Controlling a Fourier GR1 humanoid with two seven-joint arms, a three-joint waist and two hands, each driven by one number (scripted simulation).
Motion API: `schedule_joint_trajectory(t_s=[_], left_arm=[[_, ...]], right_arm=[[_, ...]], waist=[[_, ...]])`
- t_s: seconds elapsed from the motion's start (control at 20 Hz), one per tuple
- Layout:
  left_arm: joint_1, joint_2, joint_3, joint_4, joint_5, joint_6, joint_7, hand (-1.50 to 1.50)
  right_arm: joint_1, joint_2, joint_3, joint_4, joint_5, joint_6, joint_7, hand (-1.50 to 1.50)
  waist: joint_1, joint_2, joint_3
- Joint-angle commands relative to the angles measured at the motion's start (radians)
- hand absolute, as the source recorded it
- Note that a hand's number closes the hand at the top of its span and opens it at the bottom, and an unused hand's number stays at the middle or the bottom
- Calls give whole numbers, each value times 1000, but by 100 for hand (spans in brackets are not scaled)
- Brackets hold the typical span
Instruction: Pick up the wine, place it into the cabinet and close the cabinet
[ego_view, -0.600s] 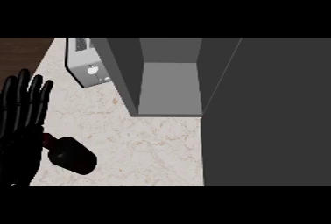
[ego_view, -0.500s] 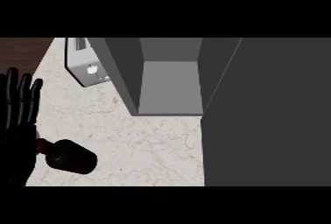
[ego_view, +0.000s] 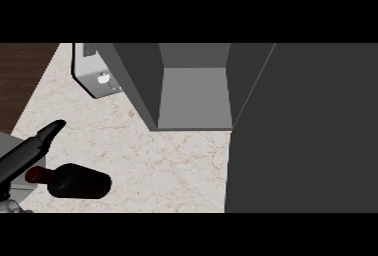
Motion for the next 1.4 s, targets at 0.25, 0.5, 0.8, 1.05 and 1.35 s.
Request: schedule_joint_trajectory(t_s=[0.25,0.5,0.8,1.05,1.35], left_arm=[[-288,-14,-85,167,-305,284,287,-150],[-250,-14,-247,168,-428,414,379,-150],[-268,-14,-260,213,-444,449,397,-150],[-231,-14,-299,166,-499,446,437,-150],[-208,-14,-284,131,-583,428,524,-150]], right_arm=[[99,-68,-74,-130,-183,102,93,-150],[161,-45,-50,-248,-178,103,147,-150],[-7,-56,-94,-242,-205,41,308,-150],[-35,-65,-156,-217,-262,74,317,-150],[-18,-19,-90,-200,-167,71,291,-150]], waist=[[-4,2,1],[1,0,1],[7,2,0],[8,1,0],[9,1,0]])
